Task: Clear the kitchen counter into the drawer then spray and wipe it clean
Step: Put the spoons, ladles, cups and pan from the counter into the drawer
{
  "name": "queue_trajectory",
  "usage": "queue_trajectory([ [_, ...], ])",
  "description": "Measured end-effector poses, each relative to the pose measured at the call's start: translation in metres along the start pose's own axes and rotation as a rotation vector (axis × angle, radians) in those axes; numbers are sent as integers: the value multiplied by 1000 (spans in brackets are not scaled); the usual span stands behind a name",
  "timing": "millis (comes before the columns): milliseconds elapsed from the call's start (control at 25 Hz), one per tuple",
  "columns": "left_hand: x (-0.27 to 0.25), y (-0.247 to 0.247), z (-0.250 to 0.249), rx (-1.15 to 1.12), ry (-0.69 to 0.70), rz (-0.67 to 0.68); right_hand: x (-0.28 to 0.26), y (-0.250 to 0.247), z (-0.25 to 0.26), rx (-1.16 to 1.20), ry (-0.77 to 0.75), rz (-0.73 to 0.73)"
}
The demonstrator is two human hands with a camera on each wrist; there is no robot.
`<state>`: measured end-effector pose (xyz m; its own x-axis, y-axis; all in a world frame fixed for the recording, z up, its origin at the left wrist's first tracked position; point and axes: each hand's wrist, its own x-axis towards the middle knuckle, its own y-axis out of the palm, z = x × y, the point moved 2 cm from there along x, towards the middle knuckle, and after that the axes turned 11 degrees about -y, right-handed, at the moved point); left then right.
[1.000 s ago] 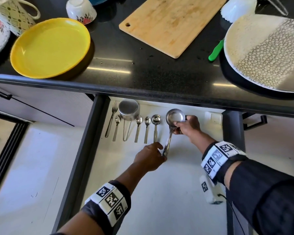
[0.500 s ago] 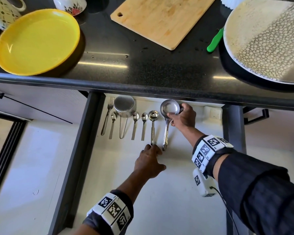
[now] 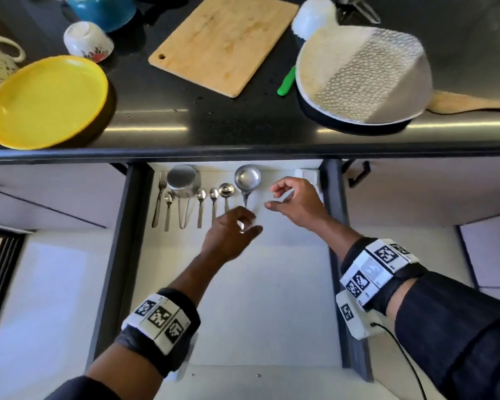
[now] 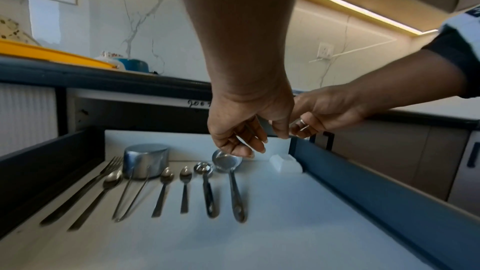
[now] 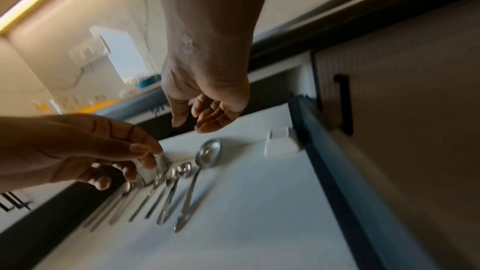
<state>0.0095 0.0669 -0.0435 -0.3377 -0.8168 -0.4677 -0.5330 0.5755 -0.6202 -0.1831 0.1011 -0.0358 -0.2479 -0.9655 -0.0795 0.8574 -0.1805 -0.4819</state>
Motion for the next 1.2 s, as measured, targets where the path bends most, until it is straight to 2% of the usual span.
queue_trajectory([
  [120,-23,2,-39,-53,101,-13,-31,-56,12,2,-101,4],
  [280,-44,26,-96,-125,152,-53,-42,-122,3,35,-180,-103],
  [400,-45,64,-160,-96,189,-75,-49,-185,-28,105,-213,-185],
  [560,-34,116,-248,114,259,-34,-68,-292,-81,93,-244,-219],
  [680,-26,136,-304,61,300,-73,-72,-374,-90,74,-234,-270],
  [840,-15,161,-367,32,369,-86,-60,-457,-92,26,-271,-304],
  [1000,6,175,-420,86,405,-61,-36,-499,-98,-34,-277,-317],
  [1080,31,179,-449,80,370,-48,-13,-516,-107,-89,-232,-337],
  [1200,82,187,-495,83,319,-40,36,-546,-125,-200,-63,-406],
])
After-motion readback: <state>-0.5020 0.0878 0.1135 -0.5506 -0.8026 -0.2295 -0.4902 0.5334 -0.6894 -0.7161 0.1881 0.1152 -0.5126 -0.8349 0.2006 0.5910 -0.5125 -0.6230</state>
